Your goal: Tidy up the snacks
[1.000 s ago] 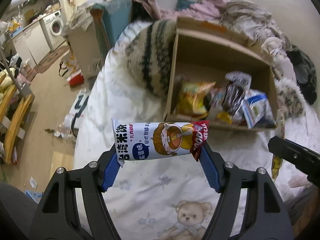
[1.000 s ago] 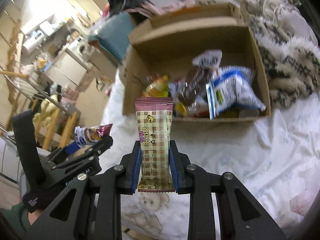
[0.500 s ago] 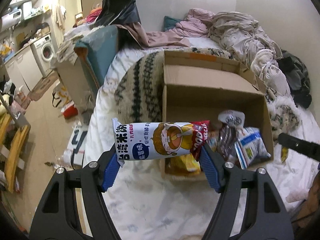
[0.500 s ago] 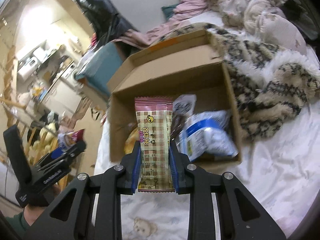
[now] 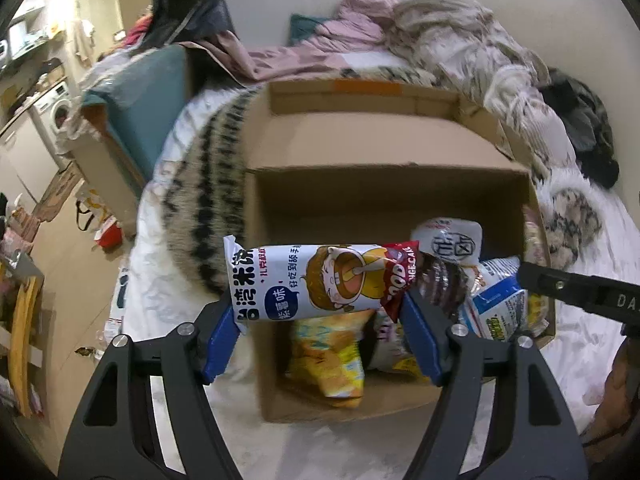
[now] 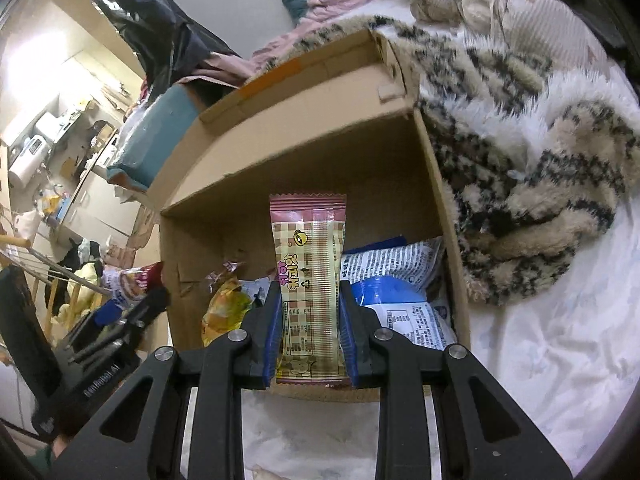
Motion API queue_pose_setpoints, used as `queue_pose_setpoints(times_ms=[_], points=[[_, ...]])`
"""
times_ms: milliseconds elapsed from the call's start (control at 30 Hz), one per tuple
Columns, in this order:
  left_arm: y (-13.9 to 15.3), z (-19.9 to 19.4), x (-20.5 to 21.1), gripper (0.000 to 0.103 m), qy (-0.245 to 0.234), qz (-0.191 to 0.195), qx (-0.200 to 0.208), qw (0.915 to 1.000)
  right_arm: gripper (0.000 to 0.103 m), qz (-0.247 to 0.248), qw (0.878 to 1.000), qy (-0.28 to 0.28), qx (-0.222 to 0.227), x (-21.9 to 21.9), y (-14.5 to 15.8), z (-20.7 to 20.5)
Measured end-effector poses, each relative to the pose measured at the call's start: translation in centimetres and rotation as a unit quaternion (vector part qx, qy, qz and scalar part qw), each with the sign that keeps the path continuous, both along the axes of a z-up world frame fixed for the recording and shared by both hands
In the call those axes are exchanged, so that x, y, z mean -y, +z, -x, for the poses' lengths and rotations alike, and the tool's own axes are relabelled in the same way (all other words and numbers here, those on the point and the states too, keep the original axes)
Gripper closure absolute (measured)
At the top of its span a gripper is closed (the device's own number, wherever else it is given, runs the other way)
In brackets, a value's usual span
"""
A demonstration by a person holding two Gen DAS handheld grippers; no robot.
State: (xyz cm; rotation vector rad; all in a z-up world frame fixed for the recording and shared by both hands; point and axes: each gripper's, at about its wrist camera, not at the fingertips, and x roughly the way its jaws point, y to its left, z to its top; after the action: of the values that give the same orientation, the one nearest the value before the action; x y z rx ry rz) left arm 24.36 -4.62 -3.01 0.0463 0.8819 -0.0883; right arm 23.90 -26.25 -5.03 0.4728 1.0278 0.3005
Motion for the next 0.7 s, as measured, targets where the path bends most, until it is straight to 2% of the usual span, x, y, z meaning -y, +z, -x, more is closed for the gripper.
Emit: queue_pose_setpoints(times_ms=[133,233,300,400,433,500,533,567,600,667,700], points=[[-0.6,-0.5,1.5,0.031,-0.012,-0.004,-0.007,0.9999,0.075,-0.028,0.999,-0.006,-0.026,0.3,-1.3,-0.8],[-1.1,-0.9,2.0,0.028,-0.014,-0.006,-0.024,0.9996,0.073,-0.024,0.999,-0.002,-0.030,0.1,-1.7,-1.2],[-1.5,-0.9,2.4,0.022,-0.020,-0.017,-0.035,0.9990,0.073,-0.029,0.999,-0.001,-0.036,0.1,-1.9,-1.3],[-1.5,-0.3,3.0,0.016,-0.024,-0.036,-0.028,0.9987,0.071,-0.034,0.999,0.000,-0.039,0.0,-1.9,-1.4],[-1.4,-0.2,2.9,0.016,-0.023,-0.039,-0.025,0.9987,0.068,-0.034,0.999,0.000,-0.039,-0.1,-1.9,-1.4],[-1.2,0.0,2.9,0.015,-0.024,-0.037,-0.024,0.9987,0.048,-0.041,0.999,0.006,-0.036,-0.1,-1.6,-1.6],[-0.9,0.0,2.8,0.015,-0.021,-0.036,-0.022,0.9989,0.043,-0.044,0.999,0.006,-0.030,0.0,-1.3,-1.6],[-0.6,0.0,2.6,0.015,-0.017,-0.035,-0.020,0.9990,0.032,-0.037,0.999,0.002,-0.024,0.0,-1.0,-1.4],[-0.3,0.1,2.3,0.015,-0.014,-0.030,-0.018,0.9993,0.026,-0.030,0.999,-0.002,-0.016,0.1,-0.7,-1.3],[0.4,0.1,1.7,0.013,-0.011,-0.010,-0.017,0.9997,0.021,-0.029,1.000,-0.005,-0.002,0.3,-0.1,-1.0],[0.8,0.2,1.5,0.006,-0.008,-0.004,-0.016,0.9998,0.019,-0.030,1.000,-0.008,0.005,0.4,0.3,-0.8]])
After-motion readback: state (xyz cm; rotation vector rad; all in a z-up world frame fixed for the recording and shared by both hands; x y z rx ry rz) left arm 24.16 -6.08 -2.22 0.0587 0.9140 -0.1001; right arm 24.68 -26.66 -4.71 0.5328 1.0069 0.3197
